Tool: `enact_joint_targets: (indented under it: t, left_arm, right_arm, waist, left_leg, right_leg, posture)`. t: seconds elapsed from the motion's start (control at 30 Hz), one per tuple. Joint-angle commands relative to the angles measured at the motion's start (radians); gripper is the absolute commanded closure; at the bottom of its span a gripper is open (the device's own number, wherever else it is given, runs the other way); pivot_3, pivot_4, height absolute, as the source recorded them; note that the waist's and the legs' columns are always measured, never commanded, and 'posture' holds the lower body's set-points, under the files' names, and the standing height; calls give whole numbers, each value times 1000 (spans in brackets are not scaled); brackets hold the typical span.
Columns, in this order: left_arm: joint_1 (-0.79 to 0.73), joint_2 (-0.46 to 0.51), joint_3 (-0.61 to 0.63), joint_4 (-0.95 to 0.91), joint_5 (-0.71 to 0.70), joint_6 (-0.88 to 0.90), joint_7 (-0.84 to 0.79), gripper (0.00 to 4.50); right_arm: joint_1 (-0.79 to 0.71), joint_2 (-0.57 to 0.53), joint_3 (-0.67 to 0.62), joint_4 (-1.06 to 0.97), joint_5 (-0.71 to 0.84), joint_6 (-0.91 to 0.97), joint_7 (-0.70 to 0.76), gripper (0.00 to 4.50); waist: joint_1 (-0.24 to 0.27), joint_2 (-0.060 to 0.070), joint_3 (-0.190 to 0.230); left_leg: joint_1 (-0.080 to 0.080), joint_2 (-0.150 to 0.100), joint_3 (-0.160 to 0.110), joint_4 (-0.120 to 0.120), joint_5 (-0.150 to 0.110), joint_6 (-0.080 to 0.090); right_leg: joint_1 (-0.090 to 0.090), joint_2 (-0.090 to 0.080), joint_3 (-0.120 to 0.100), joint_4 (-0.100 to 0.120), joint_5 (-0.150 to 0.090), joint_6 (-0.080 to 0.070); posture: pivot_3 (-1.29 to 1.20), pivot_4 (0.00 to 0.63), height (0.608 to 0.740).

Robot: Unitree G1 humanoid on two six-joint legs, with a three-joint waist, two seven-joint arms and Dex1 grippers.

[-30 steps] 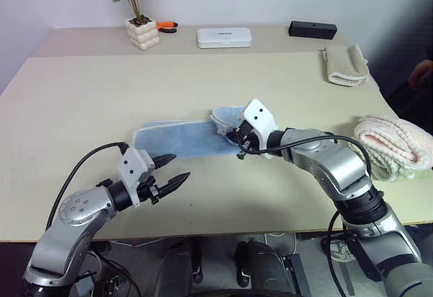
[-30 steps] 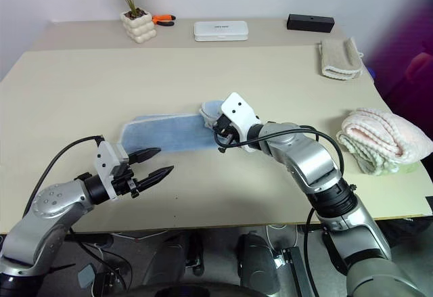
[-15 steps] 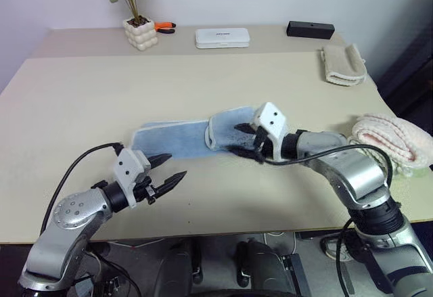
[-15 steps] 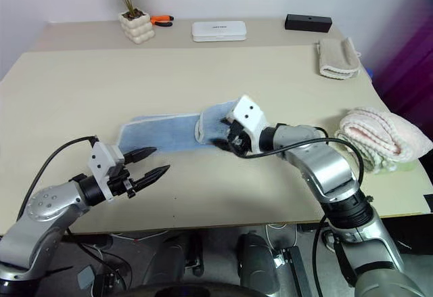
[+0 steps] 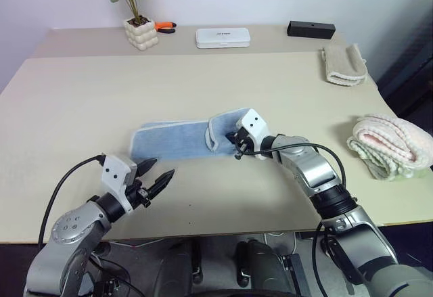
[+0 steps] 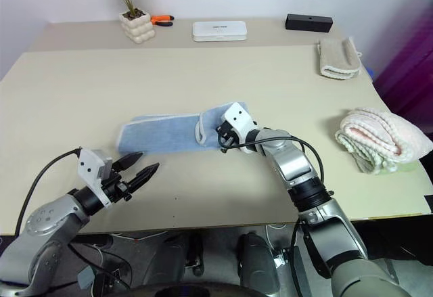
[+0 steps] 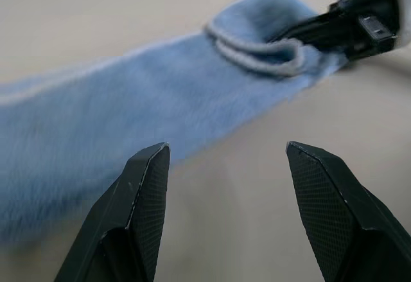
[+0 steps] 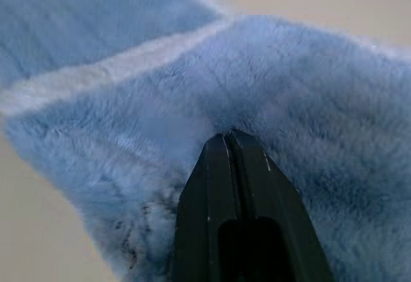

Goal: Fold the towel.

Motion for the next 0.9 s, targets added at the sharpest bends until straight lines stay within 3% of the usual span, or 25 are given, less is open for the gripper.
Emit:
enact_joint_targets:
  t: [0.03, 0.1, 0.13, 0.2, 0.3, 0.43, 0.57, 0.9]
  left_arm:
    - [26, -43, 50, -72, -38, 12, 69, 1556]
    - [41, -99, 97, -100, -113, 57, 147, 1556]
    - [52, -129, 121, -114, -169, 95, 193, 1556]
    - [66, -172, 150, -130, -246, 164, 275, 1033]
    - [52, -233, 193, -125, -385, 237, 396, 0]
    - [-40, -325, 259, -47, -655, 275, 648, 0]
    - [-167, -348, 288, 53, -844, 255, 833, 0]
    - [-315, -360, 264, 189, -992, 198, 1053, 0]
  right_arm:
    - [-4, 20, -31, 5, -10, -42, -4, 4478]
    - [-54, 37, -116, -22, 68, -28, 17, 4478]
    - [-84, 33, -149, -42, 98, -24, 36, 4241]
    - [-116, -2, -148, -89, 91, -75, 95, 3676]
    - [-122, -44, -110, -149, 68, -127, 169, 2141]
    - [-87, -60, -77, -248, 75, -141, 230, 164]
    - [-35, -50, -38, -315, 66, -142, 246, 164]
    - [-10, -22, -27, -392, 62, -101, 224, 164]
  waist:
    - [0, 0, 0]
    - [-1, 0, 0]
    - [-1, 0, 0]
    - [-2, 0, 0]
    - [2, -1, 0]
    - [7, -2, -1]
    - [5, -3, -1]
    - [5, -3, -2]
  left_leg:
    - [0, 0, 0, 0, 0, 0]
    - [0, 0, 0, 0, 0, 0]
    - [0, 0, -1, 0, 0, 0]
    - [0, 0, -1, 0, 0, 0]
    - [0, 0, -2, 0, -3, 4]
    - [0, 0, -3, 0, -3, 5]
    - [0, -1, -4, 2, -3, 5]
    - [0, -1, -4, 2, 1, -1]
  right_leg:
    - [0, 0, 0, 0, 0, 0]
    - [0, 0, 0, 0, 0, 0]
    - [0, 0, 0, 0, 0, 0]
    - [0, 0, 0, 0, 0, 0]
    - [0, 0, 0, 0, 0, 0]
    - [2, 0, -1, 0, 0, 0]
    - [3, -1, -1, 1, 0, 0]
    - [3, 0, -2, 0, 0, 0]
  posture:
    - [0, 150, 740]
    - [0, 150, 740]
    - [0, 150, 740]
    - [0, 150, 740]
    - [0, 150, 740]
    - [0, 150, 740]
    - [0, 150, 740]
    - [0, 150, 740]
